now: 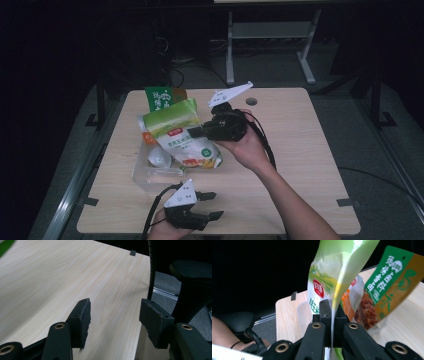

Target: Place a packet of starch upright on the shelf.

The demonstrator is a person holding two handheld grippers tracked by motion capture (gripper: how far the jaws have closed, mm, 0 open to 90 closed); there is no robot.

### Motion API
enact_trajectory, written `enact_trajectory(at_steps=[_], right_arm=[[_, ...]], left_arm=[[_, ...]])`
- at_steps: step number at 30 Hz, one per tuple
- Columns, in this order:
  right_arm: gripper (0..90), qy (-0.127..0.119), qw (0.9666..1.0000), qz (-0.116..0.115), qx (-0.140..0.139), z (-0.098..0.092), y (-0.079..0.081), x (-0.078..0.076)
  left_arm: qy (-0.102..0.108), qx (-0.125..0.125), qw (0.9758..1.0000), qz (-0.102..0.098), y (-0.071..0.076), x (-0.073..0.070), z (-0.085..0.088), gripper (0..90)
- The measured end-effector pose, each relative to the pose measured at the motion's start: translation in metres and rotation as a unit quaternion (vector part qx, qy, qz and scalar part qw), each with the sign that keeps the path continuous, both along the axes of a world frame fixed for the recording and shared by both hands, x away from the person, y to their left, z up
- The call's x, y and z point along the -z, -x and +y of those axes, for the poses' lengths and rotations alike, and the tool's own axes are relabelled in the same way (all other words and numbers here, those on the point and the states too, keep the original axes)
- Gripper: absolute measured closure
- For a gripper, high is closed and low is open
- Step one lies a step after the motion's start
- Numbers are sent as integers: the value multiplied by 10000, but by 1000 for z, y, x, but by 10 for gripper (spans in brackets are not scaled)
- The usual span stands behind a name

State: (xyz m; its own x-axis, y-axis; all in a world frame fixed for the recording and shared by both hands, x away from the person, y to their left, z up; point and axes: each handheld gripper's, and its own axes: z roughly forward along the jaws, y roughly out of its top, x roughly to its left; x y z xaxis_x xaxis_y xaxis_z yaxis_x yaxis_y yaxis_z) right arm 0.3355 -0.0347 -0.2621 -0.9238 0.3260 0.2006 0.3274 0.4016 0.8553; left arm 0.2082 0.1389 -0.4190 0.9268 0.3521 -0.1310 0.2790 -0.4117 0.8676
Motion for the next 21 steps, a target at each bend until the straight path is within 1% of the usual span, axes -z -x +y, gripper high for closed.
enact_trajectory(at_steps=[1,3,4,5,9,13,14,17,20,21], right_arm=[[900,-30,10000,-9,0,6,-1,0],[900,-33,10000,4,-17,9,-2,-1],[900,-49,10000,-7,-9,12,-2,-1],[900,-76,10000,-1,-57,20,-3,-1],[900,-136,9998,5,-152,35,-5,2],[900,-148,9996,63,-251,52,-7,7],[900,-148,9995,67,-281,55,-7,8],[900,-164,9992,111,-342,66,-9,14],[900,-149,9992,124,-360,74,-10,18],[900,-149,9992,124,-360,74,-10,18]], left_arm=[[-28,23,10000,-27,0,0,2,421],[-62,36,10000,-29,0,0,2,421],[-32,23,10000,-11,1,1,2,421],[-33,25,10000,-4,2,1,4,422],[48,27,10000,72,5,2,6,413],[12,31,10000,36,7,1,9,411],[38,-4,10000,87,8,2,9,411],[31,4,10000,66,8,3,12,411],[-6,-10,10000,57,8,3,14,410],[-6,-10,10000,57,8,3,14,408]])
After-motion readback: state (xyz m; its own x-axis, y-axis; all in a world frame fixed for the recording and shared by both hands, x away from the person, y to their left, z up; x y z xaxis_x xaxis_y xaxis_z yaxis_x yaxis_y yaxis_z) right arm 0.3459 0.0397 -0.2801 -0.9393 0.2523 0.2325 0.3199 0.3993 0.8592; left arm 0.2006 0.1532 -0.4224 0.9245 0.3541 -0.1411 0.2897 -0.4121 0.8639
